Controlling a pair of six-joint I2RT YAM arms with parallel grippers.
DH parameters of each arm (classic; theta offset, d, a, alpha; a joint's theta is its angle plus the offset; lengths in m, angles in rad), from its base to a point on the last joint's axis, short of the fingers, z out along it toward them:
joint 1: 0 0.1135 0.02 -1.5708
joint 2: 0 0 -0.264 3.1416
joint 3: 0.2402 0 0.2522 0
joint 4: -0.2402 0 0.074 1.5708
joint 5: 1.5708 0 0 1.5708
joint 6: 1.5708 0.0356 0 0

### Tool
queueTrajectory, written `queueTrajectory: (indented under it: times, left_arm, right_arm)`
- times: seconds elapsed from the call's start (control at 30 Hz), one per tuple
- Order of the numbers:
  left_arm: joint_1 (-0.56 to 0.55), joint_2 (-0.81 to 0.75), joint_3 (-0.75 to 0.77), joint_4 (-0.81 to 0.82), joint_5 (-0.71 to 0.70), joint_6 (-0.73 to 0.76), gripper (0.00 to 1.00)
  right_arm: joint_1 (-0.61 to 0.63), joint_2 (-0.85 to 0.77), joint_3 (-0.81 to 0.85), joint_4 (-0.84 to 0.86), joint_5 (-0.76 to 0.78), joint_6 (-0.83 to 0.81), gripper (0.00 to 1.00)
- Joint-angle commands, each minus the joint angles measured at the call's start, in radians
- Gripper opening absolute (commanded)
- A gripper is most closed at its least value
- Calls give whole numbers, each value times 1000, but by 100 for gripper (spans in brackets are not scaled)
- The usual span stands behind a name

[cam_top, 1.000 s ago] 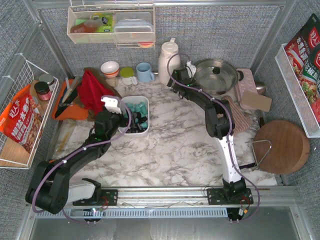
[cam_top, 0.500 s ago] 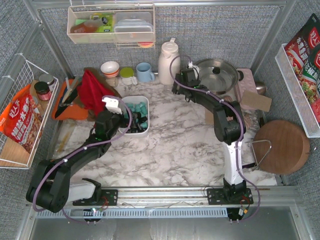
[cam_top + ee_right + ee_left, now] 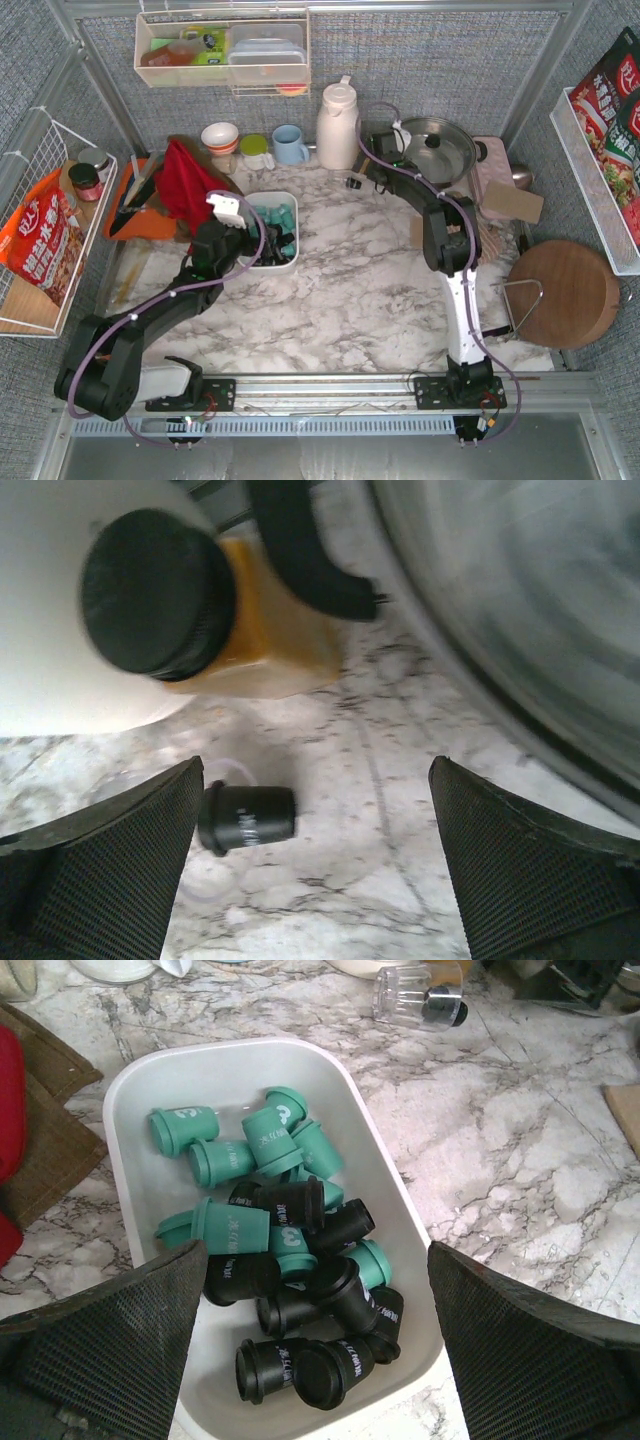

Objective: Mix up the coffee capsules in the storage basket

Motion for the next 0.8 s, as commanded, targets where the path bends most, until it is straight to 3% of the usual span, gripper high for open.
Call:
queueTrajectory:
  times: [0.0,0.13,0.33,0.63,0.77]
  left_arm:
    - [1,10,11,45,14,-3,99]
    - [1,16,13,50,13,-1,99]
    - [1,23,24,38,23,2,99]
    - [1,25,17,42,28,2,99]
    - [1,29,18,51,45,-5,99]
  right_arm:
    - [15,45,79,-32,-118,11,99]
    - [26,57,77,-56,-140,24,99]
    - [22,108,132,-251,-190,53,99]
    - [32,-56,-187,-108,-274,82,99]
    - [41,-72,-161,-180,-202,-41,99]
